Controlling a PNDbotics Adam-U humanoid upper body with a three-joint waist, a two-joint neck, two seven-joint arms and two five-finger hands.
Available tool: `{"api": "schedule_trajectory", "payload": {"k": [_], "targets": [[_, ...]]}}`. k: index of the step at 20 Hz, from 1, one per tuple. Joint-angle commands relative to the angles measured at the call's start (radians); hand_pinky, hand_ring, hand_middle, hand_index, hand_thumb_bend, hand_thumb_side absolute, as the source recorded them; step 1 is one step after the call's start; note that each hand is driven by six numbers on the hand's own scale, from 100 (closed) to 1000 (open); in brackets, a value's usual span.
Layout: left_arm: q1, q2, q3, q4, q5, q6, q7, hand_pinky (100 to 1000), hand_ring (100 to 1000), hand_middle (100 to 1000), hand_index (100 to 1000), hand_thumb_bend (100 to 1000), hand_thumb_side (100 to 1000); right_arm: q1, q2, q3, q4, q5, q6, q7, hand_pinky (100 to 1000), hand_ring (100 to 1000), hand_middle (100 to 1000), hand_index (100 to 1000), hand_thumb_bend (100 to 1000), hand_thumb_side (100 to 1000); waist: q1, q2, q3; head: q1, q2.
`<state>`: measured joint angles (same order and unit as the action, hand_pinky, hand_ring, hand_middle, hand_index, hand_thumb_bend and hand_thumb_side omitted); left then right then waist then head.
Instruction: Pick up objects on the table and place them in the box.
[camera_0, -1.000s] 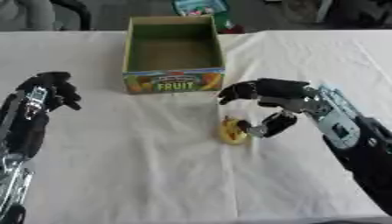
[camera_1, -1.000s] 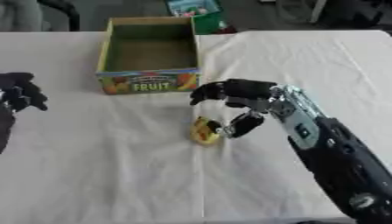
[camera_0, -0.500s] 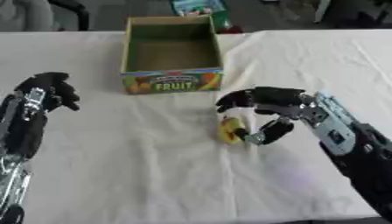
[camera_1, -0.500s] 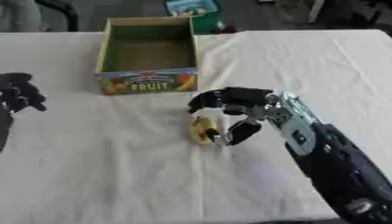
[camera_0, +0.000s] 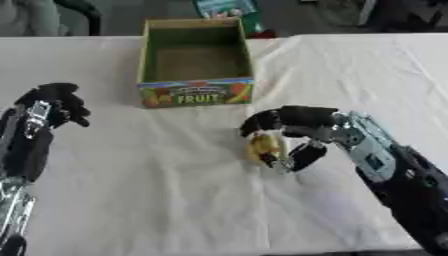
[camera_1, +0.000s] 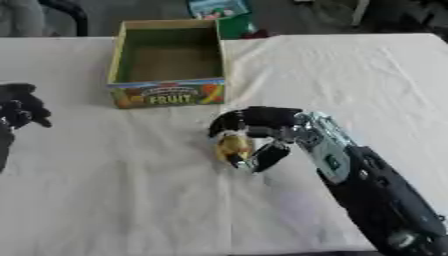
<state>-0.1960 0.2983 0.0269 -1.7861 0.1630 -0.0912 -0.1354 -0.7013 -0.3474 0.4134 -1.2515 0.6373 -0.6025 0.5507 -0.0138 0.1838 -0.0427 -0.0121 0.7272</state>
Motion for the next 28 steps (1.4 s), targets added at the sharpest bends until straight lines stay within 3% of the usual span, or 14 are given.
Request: {"api": "schedule_trajectory", "payload": {"k": [1,12,16,17,18,19,22,23,24,28], "targets": [[-0.012,0.016,0.000,-0.021,0.001,-0.001,-0.003,491,544,520,718,100,725,-0.010,-0.009,-0.009,-0.012,0.019,-0.161,0.134,688,792,762,824,100,277,0.003,-0.017,-0.001,-0.003,-0.014],[-0.013,0.017,0.000,-0.021,0.002,0.000,-0.002,491,545,521,718,100,724,-0.004,-0.008,-0.027,0.024,0.117,-0.181,-0.061,525,524,412,517,100,244,0.003,-0.018,-0.001,-0.002,-0.018],[-0.013,0.017,0.000,-0.020,0.002,0.000,-0.002,491,545,521,719,100,724,-0.005,-0.006,-0.036,0.043,0.144,-0.197,-0.171,372,379,273,376,100,215,0.001,-0.018,-0.001,-0.001,-0.019],[-0.014,0.017,0.001,-0.020,0.002,0.000,-0.002,491,545,521,719,100,724,-0.006,-0.006,-0.038,0.047,0.150,-0.202,-0.197,288,314,223,326,100,208,0.001,-0.018,-0.001,-0.001,-0.020],[-0.014,0.017,0.001,-0.020,0.002,0.000,-0.002,491,545,521,719,100,724,-0.006,-0.005,-0.040,0.050,0.156,-0.208,-0.224,262,296,208,312,100,206,0.001,-0.017,-0.001,-0.001,-0.020],[-0.014,0.017,0.001,-0.020,0.002,0.000,-0.001,491,545,521,719,100,724,-0.008,-0.005,-0.042,0.051,0.160,-0.213,-0.250,157,221,149,256,100,200,0.001,-0.017,-0.001,-0.001,-0.021],[-0.013,0.017,0.001,-0.021,0.002,0.000,-0.001,491,545,521,719,100,723,-0.013,-0.006,-0.051,0.045,0.163,-0.224,-0.334,100,130,100,189,100,198,0.001,-0.018,-0.001,-0.001,-0.021],[-0.013,0.017,0.002,-0.021,0.002,0.000,0.000,491,545,521,719,100,723,-0.015,-0.007,-0.055,0.041,0.160,-0.225,-0.360,100,118,100,183,100,254,0.000,-0.018,-0.001,0.000,-0.021],[-0.013,0.017,0.001,-0.021,0.003,0.000,0.000,491,545,521,719,100,723,-0.019,-0.009,-0.058,0.034,0.157,-0.225,-0.382,100,114,100,181,100,201,0.000,-0.018,-0.001,0.000,-0.022],[-0.012,0.018,0.001,-0.022,0.004,0.000,0.000,491,545,521,719,100,721,-0.054,-0.025,-0.075,-0.005,0.137,-0.212,-0.432,100,112,100,180,100,208,-0.001,-0.021,-0.001,0.001,-0.022]]}}
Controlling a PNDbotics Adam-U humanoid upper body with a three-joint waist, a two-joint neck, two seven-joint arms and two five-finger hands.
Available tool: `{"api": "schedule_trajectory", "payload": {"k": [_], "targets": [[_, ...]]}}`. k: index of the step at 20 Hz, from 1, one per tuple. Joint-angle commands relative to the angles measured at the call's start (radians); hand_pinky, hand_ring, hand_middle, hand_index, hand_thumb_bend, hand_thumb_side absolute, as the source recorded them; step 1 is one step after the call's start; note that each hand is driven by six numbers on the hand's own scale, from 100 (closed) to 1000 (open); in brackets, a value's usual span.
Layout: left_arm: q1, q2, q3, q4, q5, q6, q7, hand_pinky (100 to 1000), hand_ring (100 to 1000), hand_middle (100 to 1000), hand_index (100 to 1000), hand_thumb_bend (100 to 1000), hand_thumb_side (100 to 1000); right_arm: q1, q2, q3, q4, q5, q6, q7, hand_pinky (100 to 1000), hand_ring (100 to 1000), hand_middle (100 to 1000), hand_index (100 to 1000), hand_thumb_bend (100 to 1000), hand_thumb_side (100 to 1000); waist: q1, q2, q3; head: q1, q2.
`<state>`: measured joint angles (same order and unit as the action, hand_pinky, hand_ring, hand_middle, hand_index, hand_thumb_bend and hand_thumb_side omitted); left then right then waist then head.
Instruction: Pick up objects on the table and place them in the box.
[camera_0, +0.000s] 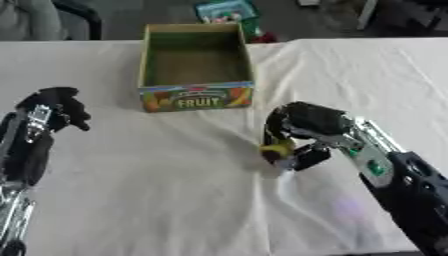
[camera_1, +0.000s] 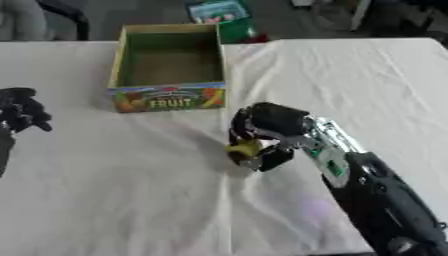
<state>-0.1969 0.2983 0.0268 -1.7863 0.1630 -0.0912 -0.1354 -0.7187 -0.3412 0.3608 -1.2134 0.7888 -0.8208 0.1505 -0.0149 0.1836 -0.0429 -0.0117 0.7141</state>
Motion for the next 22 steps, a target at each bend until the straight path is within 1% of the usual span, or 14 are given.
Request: {"api": "schedule_trajectory", "payload": {"k": [1,4,7,9,11,12,14,17,20,22], "targets": [[-0.011,0.018,0.001,-0.023,0.004,0.000,0.000,491,546,521,719,100,721,-0.049,-0.035,-0.026,-0.049,-0.023,0.013,-0.039,100,113,100,180,100,209,0.000,-0.021,-0.001,0.001,-0.009],[-0.012,0.017,-0.002,-0.025,0.006,0.000,-0.002,491,546,521,719,100,719,-0.103,-0.043,-0.042,-0.046,-0.046,0.035,-0.053,100,115,100,181,100,212,-0.001,-0.024,0.004,0.000,-0.009],[-0.017,0.014,-0.007,-0.027,0.011,0.001,-0.007,491,546,521,719,100,713,-0.163,-0.041,-0.066,-0.012,-0.052,0.057,-0.065,100,116,100,181,100,218,0.001,-0.027,0.019,-0.002,-0.011],[-0.026,0.010,-0.013,-0.030,0.016,0.002,-0.012,491,546,522,719,100,710,-0.203,-0.034,-0.090,0.024,-0.042,0.070,-0.078,100,116,100,181,100,189,0.002,-0.027,0.036,-0.010,-0.013],[-0.037,0.006,-0.022,-0.033,0.023,0.003,-0.020,491,547,522,719,100,711,-0.243,-0.020,-0.120,0.073,-0.018,0.085,-0.095,100,116,100,182,100,181,0.002,-0.026,0.060,-0.021,-0.018],[-0.045,0.003,-0.027,-0.034,0.026,0.004,-0.024,492,547,522,719,100,704,-0.264,-0.011,-0.137,0.101,-0.001,0.094,-0.105,100,118,100,182,100,169,0.002,-0.024,0.076,-0.029,-0.023],[-0.061,-0.002,-0.037,-0.037,0.034,0.007,-0.034,492,547,522,719,100,702,-0.300,0.007,-0.171,0.163,0.042,0.113,-0.126,100,120,100,184,100,180,0.001,-0.020,0.106,-0.044,-0.032],[-0.084,-0.012,-0.052,-0.041,0.044,0.011,-0.049,492,547,522,719,100,699,-0.347,0.037,-0.224,0.268,0.122,0.149,-0.164,100,123,100,186,100,237,-0.004,-0.014,0.158,-0.072,-0.050],[-0.110,-0.021,-0.069,-0.046,0.056,0.016,-0.065,492,547,523,719,100,696,-0.381,0.060,-0.284,0.380,0.206,0.203,-0.207,100,127,100,186,100,238,-0.011,-0.005,0.220,-0.107,-0.072],[-0.123,-0.025,-0.079,-0.049,0.062,0.019,-0.075,492,547,523,719,100,694,-0.396,0.070,-0.313,0.438,0.255,0.234,-0.235,100,138,100,191,100,233,-0.016,0.000,0.255,-0.126,-0.084]]}}
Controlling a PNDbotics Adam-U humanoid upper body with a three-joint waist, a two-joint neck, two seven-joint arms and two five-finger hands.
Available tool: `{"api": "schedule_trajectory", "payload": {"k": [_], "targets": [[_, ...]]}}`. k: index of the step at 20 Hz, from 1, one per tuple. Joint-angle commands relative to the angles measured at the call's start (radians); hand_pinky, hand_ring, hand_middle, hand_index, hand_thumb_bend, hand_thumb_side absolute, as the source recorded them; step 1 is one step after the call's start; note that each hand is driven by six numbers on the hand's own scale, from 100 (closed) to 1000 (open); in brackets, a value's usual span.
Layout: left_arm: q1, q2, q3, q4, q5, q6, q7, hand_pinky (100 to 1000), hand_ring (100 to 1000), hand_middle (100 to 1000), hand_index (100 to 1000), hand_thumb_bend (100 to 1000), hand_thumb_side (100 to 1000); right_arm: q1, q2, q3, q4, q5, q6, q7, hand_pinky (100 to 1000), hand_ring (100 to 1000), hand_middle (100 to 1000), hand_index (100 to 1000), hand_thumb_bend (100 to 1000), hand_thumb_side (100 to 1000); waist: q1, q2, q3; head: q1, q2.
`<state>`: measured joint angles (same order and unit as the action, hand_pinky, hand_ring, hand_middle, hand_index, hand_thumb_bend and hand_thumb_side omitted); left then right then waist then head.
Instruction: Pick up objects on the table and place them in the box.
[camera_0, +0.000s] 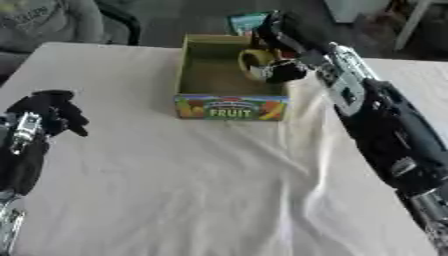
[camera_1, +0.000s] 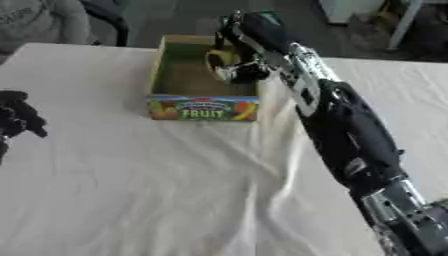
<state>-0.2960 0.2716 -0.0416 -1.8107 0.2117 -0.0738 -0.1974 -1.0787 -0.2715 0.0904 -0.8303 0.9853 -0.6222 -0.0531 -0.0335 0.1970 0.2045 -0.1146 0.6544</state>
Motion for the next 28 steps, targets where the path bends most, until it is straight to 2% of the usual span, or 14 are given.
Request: {"api": "schedule_trajectory", "payload": {"k": [1,4,6,8,9,10,12,13,16,23,28], "targets": [[-0.030,0.000,-0.015,-0.026,0.016,0.003,-0.018,492,547,523,719,100,693,-0.042,0.005,-0.054,0.080,0.083,0.048,-0.044,100,150,100,195,100,231,0.001,-0.010,0.024,-0.033,-0.029],[-0.046,-0.004,-0.028,-0.030,0.023,0.006,-0.031,492,547,523,719,100,690,-0.052,0.013,-0.084,0.147,0.157,0.087,-0.083,114,187,114,222,100,216,-0.002,-0.003,0.065,-0.060,-0.039],[-0.052,-0.005,-0.034,-0.032,0.027,0.007,-0.039,491,547,523,719,100,690,-0.057,0.015,-0.098,0.185,0.215,0.120,-0.109,274,340,264,370,100,198,-0.003,0.000,0.085,-0.077,-0.044],[-0.055,-0.005,-0.038,-0.033,0.029,0.008,-0.043,491,547,522,719,100,691,-0.060,0.016,-0.106,0.216,0.275,0.167,-0.119,423,510,486,613,100,217,-0.005,0.002,0.096,-0.089,-0.048],[-0.056,-0.005,-0.039,-0.033,0.030,0.008,-0.045,491,547,523,719,100,691,-0.062,0.017,-0.110,0.227,0.299,0.189,-0.116,451,542,529,655,100,222,-0.006,0.002,0.099,-0.093,-0.049],[-0.056,-0.005,-0.039,-0.033,0.030,0.009,-0.046,491,547,523,719,100,691,-0.062,0.017,-0.113,0.238,0.318,0.211,-0.107,538,637,672,759,100,241,-0.006,0.002,0.101,-0.096,-0.049],[-0.058,-0.005,-0.040,-0.033,0.031,0.009,-0.047,491,547,523,719,100,690,-0.066,0.018,-0.118,0.243,0.339,0.244,-0.084,581,706,764,812,100,241,-0.008,0.001,0.101,-0.099,-0.051],[-0.058,-0.005,-0.041,-0.033,0.031,0.010,-0.048,491,547,523,719,100,690,-0.066,0.017,-0.121,0.239,0.340,0.254,-0.077,584,711,769,816,100,241,-0.009,0.000,0.100,-0.100,-0.052],[-0.057,-0.003,-0.040,-0.032,0.031,0.011,-0.048,491,547,523,719,100,690,-0.069,0.014,-0.121,0.217,0.326,0.271,-0.062,661,787,861,876,100,240,-0.013,-0.004,0.095,-0.099,-0.054],[-0.054,0.002,-0.040,-0.031,0.032,0.012,-0.049,491,547,523,719,100,687,-0.084,0.001,-0.115,0.173,0.284,0.297,0.024,777,882,929,935,100,256,-0.021,-0.017,0.089,-0.099,-0.053],[-0.052,0.004,-0.040,-0.031,0.032,0.013,-0.049,491,548,523,719,100,687,-0.091,-0.005,-0.108,0.153,0.293,0.318,0.078,839,928,963,971,100,320,-0.024,-0.023,0.087,-0.100,-0.051]]}}
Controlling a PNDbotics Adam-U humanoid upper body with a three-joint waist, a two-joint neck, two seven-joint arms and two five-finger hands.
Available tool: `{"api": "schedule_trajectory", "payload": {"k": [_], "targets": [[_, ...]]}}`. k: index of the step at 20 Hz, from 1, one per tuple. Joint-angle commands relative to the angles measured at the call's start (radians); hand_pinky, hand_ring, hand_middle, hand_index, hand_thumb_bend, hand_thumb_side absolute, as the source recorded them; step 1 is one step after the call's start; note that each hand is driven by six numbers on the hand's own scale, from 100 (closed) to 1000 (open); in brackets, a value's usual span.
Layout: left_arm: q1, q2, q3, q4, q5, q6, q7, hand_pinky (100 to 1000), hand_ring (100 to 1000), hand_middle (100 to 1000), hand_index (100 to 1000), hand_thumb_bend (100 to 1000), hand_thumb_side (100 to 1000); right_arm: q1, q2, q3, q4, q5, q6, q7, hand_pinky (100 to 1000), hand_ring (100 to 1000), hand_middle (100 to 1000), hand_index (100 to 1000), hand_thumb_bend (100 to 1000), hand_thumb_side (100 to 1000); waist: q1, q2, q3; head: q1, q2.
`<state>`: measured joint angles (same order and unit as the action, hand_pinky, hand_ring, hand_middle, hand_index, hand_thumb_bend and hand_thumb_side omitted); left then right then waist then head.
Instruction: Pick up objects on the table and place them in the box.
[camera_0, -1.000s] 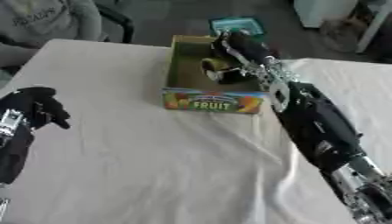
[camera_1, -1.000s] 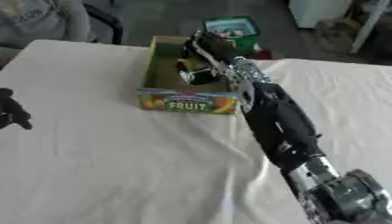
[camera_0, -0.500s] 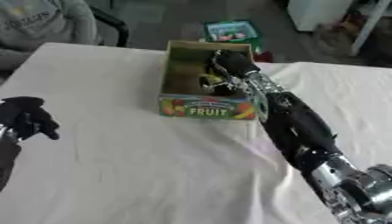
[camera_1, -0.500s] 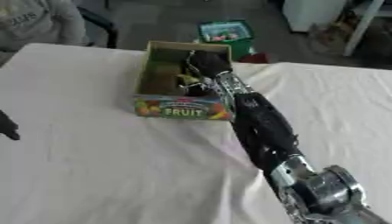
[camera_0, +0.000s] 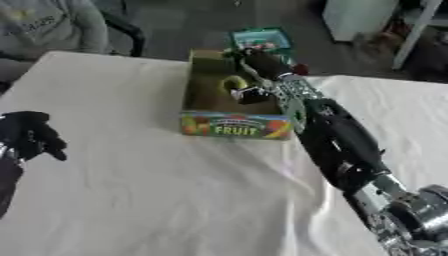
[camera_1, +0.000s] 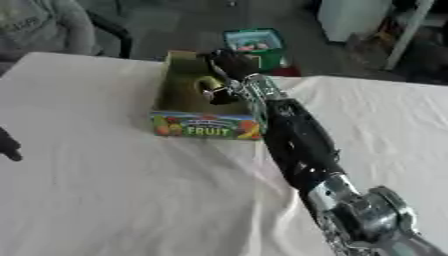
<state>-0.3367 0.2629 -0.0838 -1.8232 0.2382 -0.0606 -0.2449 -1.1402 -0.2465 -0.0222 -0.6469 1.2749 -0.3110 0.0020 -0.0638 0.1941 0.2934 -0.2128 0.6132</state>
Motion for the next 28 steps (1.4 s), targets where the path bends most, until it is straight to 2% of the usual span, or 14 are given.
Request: {"api": "schedule_trajectory", "payload": {"k": [1,6,10,13,16,17,19,23,26,28], "targets": [[-0.012,0.013,0.002,-0.019,0.006,0.000,-0.002,491,548,523,719,100,686,-0.029,-0.030,0.006,-0.028,0.011,0.009,0.035,847,933,967,975,100,327,0.007,-0.021,-0.002,-0.002,-0.010],[-0.007,0.012,0.004,-0.018,0.005,0.001,-0.001,491,547,523,719,100,690,-0.025,-0.032,0.005,-0.045,0.016,0.002,0.044,837,927,959,968,100,308,0.008,-0.022,-0.008,0.003,-0.008],[0.005,0.014,0.015,-0.013,-0.001,-0.001,0.008,490,547,523,719,100,695,-0.005,-0.054,0.023,-0.119,-0.066,-0.049,0.021,784,910,928,955,100,241,0.010,-0.025,-0.034,0.021,-0.002],[0.018,0.019,0.025,-0.009,-0.009,-0.003,0.017,490,547,523,719,100,700,0.026,-0.091,0.045,-0.211,-0.213,-0.092,0.036,717,888,893,940,100,206,0.013,-0.025,-0.061,0.039,0.003],[0.030,0.021,0.035,-0.006,-0.015,-0.007,0.027,490,547,523,718,100,703,0.076,-0.146,0.071,-0.333,-0.413,-0.107,0.079,684,873,870,929,100,198,0.017,-0.026,-0.087,0.056,0.008],[0.034,0.022,0.039,-0.005,-0.018,-0.008,0.031,489,547,523,718,100,705,0.098,-0.166,0.078,-0.381,-0.483,-0.106,0.095,647,855,844,915,100,201,0.018,-0.025,-0.097,0.063,0.009],[0.044,0.024,0.049,-0.003,-0.024,-0.010,0.040,489,546,522,718,100,709,0.156,-0.212,0.091,-0.493,-0.633,-0.098,0.124,601,830,813,899,100,219,0.021,-0.024,-0.120,0.076,0.011],[0.070,0.031,0.069,0.000,-0.037,-0.015,0.060,488,546,522,718,100,716,0.308,-0.290,0.096,-0.734,-0.905,-0.051,0.171,564,797,763,884,100,261,0.027,-0.024,-0.167,0.105,0.017],[0.086,0.031,0.083,0.004,-0.046,-0.018,0.076,488,545,521,717,100,724,0.425,-0.308,0.078,-0.879,-1.027,-0.013,0.193,546,786,749,875,100,293,0.032,-0.021,-0.197,0.125,0.021],[0.094,0.031,0.090,0.005,-0.052,-0.020,0.083,488,545,521,717,100,726,0.505,-0.296,0.055,-0.960,-1.080,-0.006,0.194,525,772,732,870,100,343,0.035,-0.020,-0.211,0.135,0.023]]}}
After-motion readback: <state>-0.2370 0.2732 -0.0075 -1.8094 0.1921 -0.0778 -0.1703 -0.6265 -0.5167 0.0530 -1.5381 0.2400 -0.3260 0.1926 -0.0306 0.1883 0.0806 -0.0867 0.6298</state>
